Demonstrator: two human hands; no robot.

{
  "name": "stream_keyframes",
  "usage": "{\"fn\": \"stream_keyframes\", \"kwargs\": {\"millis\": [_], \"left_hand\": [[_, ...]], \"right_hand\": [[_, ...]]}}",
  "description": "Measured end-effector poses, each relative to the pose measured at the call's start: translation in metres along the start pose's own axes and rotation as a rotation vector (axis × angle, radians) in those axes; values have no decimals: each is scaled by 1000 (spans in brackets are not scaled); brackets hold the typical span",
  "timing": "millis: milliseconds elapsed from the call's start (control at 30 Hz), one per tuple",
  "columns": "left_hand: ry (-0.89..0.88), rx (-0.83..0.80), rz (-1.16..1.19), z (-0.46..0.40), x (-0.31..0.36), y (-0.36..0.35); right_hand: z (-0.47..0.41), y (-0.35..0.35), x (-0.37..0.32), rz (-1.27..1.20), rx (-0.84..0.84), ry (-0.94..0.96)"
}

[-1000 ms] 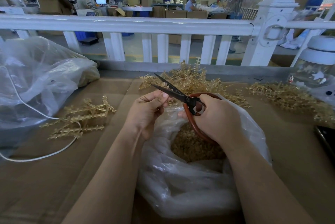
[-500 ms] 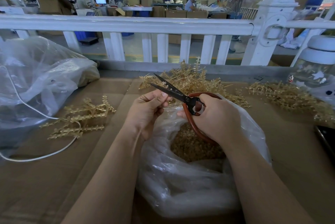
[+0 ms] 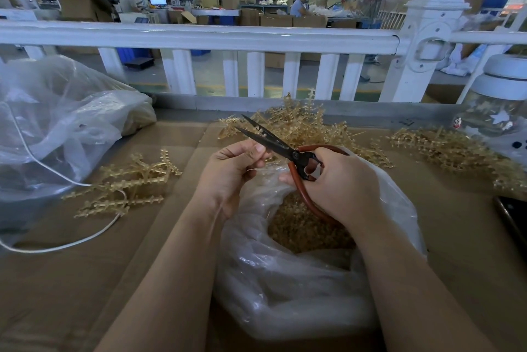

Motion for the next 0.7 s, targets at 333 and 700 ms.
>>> {"fn": "stream_keyframes", "kwargs": {"millis": [333, 700], "left_hand": [[-133, 38, -125, -4, 8, 3], [-293, 95, -231, -3, 18, 6]], "right_hand": [[-1, 2, -2, -13, -8, 11], [-1, 2, 1, 3, 18, 9]]}}
Point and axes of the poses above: each hand's wrist, its own z-axis away from the middle knuckle, its own y-axis out of the back of the hand, x = y × z, the point moved 7 cm from there along -z, towards the middle knuckle, and after that the axes turned 15 degrees about -y, right-handed, at the moved point
